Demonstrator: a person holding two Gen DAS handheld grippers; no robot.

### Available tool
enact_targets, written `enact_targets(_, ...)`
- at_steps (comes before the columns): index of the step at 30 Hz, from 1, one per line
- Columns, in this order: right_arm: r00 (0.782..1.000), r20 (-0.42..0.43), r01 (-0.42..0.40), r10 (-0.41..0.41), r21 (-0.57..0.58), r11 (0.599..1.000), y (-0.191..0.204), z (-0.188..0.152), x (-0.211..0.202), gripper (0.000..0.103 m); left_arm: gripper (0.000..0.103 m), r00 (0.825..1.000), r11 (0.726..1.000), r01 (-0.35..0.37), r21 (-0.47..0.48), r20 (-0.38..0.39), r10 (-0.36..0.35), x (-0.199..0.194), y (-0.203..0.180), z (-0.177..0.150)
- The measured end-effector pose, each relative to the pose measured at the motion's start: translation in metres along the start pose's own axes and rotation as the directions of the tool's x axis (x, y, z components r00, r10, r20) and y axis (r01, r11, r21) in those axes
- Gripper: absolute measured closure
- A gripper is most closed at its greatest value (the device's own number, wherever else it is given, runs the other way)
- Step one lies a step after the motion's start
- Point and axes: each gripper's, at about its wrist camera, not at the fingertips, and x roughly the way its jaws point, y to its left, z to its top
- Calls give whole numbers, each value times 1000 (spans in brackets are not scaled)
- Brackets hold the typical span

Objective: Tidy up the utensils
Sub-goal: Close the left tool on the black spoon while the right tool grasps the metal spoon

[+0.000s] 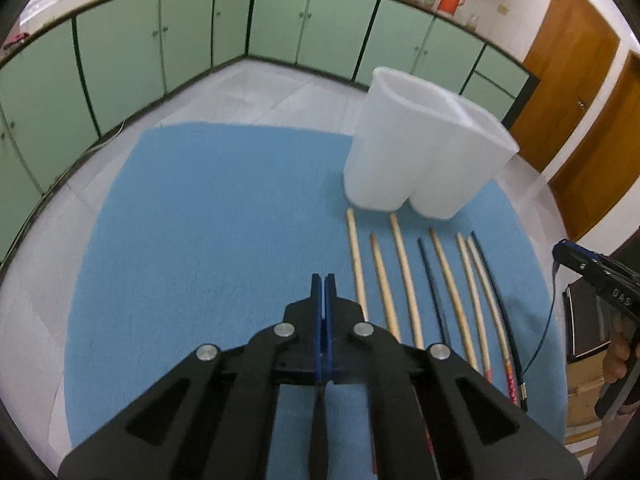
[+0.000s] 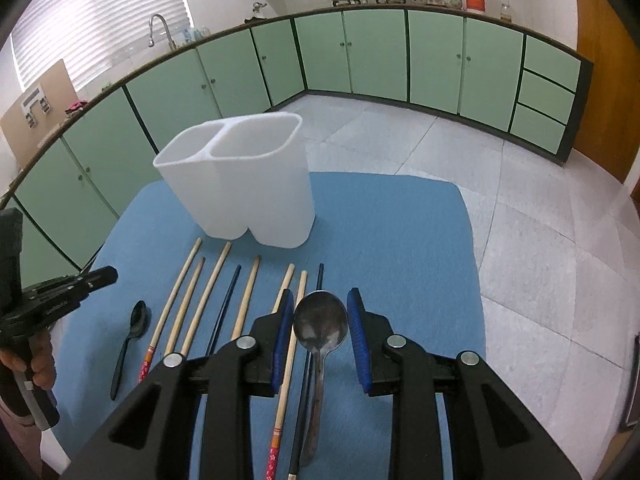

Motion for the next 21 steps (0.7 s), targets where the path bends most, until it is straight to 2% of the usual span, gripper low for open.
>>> enact_targets(1,1000,-3,2,-2,0,1000,0,-1,1,76,75,1000,1000,-8,6,-11,8,1,1,-1)
enact_targets(2,1000,-6,2,-2,3,1000,0,-1,2,76,63,999,999,-32,15,-19,33,4,-2,-3)
enact_targets(3,1000,-11,2,-1,6,1000,0,-2,4,76,46,999,999,-43,19,-20,43,3,-1,-5)
enact_targets(12,999,-36,-5,6,17,1000,-4,-8,13,76,44,991,997,-61,52,-116,66,28,-7,-24)
enact_targets(14,999,-40,-5,6,19,1000,-5,-9,15,76,46,988,996,-66,53,-133,73,35,-7,-27)
enact_targets(16,999,-44,-6,7,19,1000,-5,-9,15,76,60,987,997,-59,40,-145,64,40,-4,-27)
enact_targets(21,999,-47,-6,7,18,1000,-5,-9,15,76,61,988,998,-53,36,-140,58,44,-2,-18)
